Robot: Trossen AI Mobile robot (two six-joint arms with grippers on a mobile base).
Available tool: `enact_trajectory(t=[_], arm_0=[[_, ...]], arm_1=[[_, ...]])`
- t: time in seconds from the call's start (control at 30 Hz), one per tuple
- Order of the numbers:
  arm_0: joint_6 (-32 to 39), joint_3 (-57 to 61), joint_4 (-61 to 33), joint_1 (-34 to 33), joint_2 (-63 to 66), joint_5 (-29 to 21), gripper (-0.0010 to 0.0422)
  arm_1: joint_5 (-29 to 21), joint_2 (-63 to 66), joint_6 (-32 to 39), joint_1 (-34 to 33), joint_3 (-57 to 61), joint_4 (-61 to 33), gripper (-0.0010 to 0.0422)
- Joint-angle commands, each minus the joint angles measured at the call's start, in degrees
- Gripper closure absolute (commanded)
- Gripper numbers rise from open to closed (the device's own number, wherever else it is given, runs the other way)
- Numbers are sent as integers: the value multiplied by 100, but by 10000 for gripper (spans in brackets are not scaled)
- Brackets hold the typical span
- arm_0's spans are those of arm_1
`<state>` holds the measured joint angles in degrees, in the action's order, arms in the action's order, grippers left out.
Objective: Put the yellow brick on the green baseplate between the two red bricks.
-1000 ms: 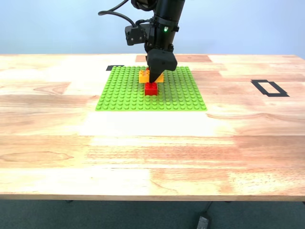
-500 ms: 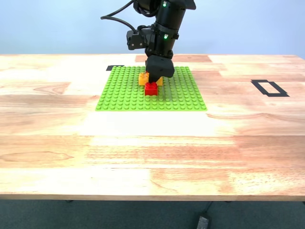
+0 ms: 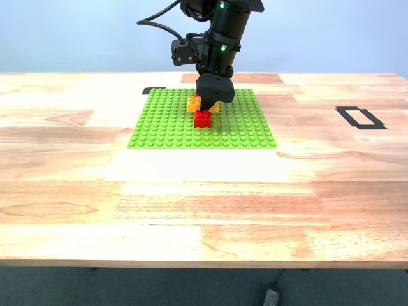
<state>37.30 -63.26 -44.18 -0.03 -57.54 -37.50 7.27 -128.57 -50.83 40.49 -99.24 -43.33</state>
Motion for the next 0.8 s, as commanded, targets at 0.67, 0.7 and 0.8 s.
enact_trajectory(t=[0.67, 0.7, 0.8], arm_0=[[4, -7, 55, 2, 0, 0, 412], [4, -9, 39, 2, 0, 0, 412], [4, 0, 76, 2, 0, 0, 412]], arm_1=[[149, 181, 101, 76, 184, 79, 243], [127, 186, 116, 72, 249, 166, 242], [125, 188, 114, 83, 337, 205, 237]])
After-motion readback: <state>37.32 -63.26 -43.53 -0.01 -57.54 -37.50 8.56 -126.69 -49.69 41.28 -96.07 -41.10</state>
